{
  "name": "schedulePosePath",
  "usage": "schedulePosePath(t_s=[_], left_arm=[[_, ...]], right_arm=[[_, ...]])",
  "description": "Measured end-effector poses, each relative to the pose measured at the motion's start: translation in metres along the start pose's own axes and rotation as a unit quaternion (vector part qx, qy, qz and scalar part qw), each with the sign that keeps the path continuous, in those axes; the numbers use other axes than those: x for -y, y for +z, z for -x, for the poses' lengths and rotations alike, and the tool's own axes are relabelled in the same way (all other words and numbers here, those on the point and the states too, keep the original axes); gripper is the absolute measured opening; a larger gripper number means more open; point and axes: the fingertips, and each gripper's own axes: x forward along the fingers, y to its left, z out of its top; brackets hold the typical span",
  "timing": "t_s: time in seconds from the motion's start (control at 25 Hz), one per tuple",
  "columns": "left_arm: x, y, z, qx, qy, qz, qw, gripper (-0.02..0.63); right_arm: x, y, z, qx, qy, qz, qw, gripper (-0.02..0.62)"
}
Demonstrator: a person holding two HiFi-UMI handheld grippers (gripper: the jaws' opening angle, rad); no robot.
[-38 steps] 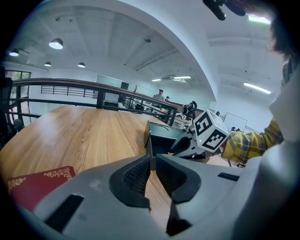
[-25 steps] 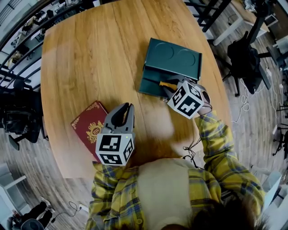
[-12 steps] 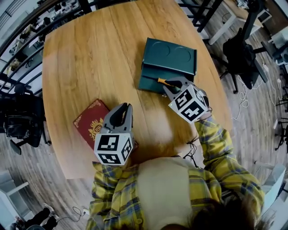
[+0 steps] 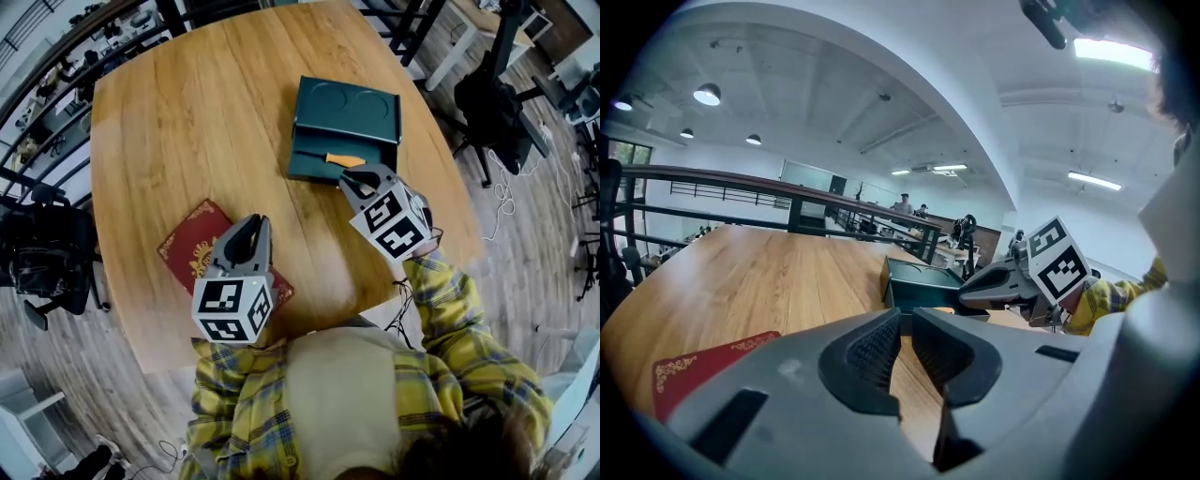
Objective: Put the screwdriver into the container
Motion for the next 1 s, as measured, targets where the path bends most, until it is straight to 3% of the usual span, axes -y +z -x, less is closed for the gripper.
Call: schedulePosePath(t_s=[0.6,1.0], left_arm=[[0.005,0.001,0.039,0.007,-0.009,-0.023,0.9997,0.041],[0.008,0.0,0.063,0.021,-0.015,-0.026,0.9993,0.041]], right_arm=[[-0.031,0.016,0.045,0.05,-0.049,-0.07,0.995,0.074],[-0.053,0.026,0.074,0.097,-0.073,-0.122,0.985,0.069]])
